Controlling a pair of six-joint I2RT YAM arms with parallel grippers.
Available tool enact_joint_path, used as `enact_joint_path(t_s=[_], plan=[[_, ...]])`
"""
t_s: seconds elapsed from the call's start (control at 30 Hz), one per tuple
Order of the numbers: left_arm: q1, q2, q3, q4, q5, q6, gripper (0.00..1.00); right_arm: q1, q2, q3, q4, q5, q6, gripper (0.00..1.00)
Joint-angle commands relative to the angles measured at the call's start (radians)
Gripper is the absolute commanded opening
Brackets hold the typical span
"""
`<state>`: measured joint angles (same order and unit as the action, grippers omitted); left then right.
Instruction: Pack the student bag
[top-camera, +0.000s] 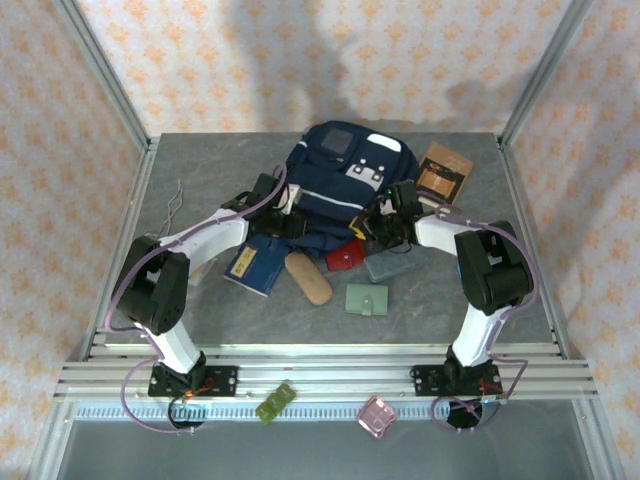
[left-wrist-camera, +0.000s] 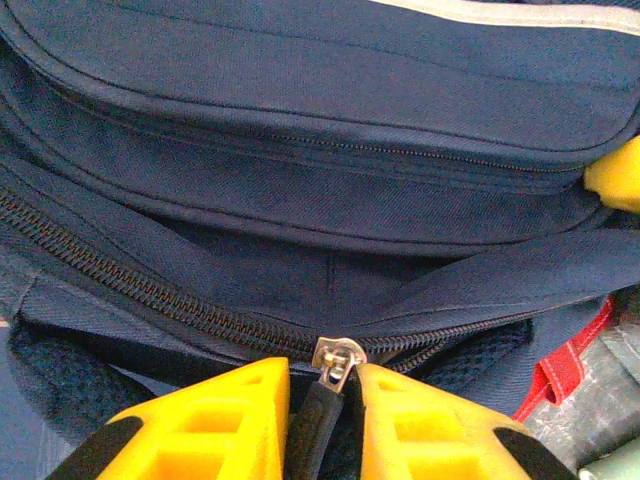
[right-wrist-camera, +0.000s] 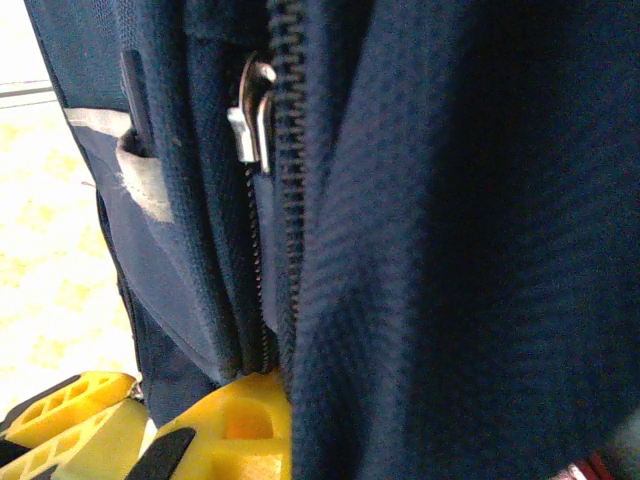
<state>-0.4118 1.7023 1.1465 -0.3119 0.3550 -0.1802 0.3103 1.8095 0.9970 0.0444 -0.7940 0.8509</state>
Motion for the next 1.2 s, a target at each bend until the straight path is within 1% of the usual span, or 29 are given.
enact_joint_path(t_s=[0.0,0.03,0.07,0.23,0.3,0.37,0.43,0.47,0.57,0.63,0.73,0.8,0.9,1.1,1.17], plan=[[-0.024,0.0,0.008,-0.057,-0.067,0.032,0.29,-0.012,0.012,0.043,0.028,0.026,-0.026,0.0],[-0.03,0.006,0.013,-0.062,-0.085,0.037,0.32,-0.013,0.012,0.044,0.026,0.027,-0.026,0.0],[-0.035,0.011,0.016,-0.062,-0.101,0.041,0.33,-0.012,0.01,0.045,0.026,0.027,-0.024,0.0],[-0.057,0.021,0.008,-0.033,-0.198,0.051,0.31,-0.011,0.007,0.045,0.03,0.025,-0.018,0.0],[-0.064,0.022,0.008,-0.028,-0.228,0.054,0.26,-0.012,0.007,0.047,0.035,0.021,-0.013,0.0],[-0.065,0.019,0.003,-0.013,-0.248,0.056,0.15,-0.012,0.005,0.049,0.038,0.018,-0.009,0.0],[-0.064,0.026,0.005,-0.014,-0.271,0.057,0.08,-0.011,0.004,0.051,0.038,0.018,-0.007,0.0],[-0.064,0.033,0.008,-0.02,-0.281,0.059,0.0,-0.011,0.002,0.052,0.038,0.018,-0.008,0.0],[-0.062,0.034,0.004,-0.03,-0.329,0.05,0.0,-0.011,-0.001,0.055,0.033,0.02,-0.013,0.0],[-0.058,0.013,-0.01,-0.027,-0.355,0.037,0.0,-0.012,-0.001,0.057,0.028,0.02,-0.018,0.0],[-0.054,-0.03,-0.021,-0.036,-0.433,0.014,0.0,-0.019,-0.005,0.059,0.023,0.021,-0.022,0.0],[-0.049,-0.053,-0.032,-0.034,-0.462,0.009,0.0,-0.02,-0.008,0.064,0.022,0.02,-0.024,0.0],[-0.038,-0.053,-0.042,-0.015,-0.405,0.01,0.0,-0.02,-0.006,0.072,0.024,0.018,-0.023,0.0],[-0.042,0.006,-0.029,0.016,-0.309,0.0,0.0,-0.02,-0.006,0.059,0.035,0.015,-0.016,0.0],[-0.042,0.035,-0.011,0.007,-0.3,0.001,0.06,-0.019,-0.009,0.055,0.036,0.016,-0.016,0.0]])
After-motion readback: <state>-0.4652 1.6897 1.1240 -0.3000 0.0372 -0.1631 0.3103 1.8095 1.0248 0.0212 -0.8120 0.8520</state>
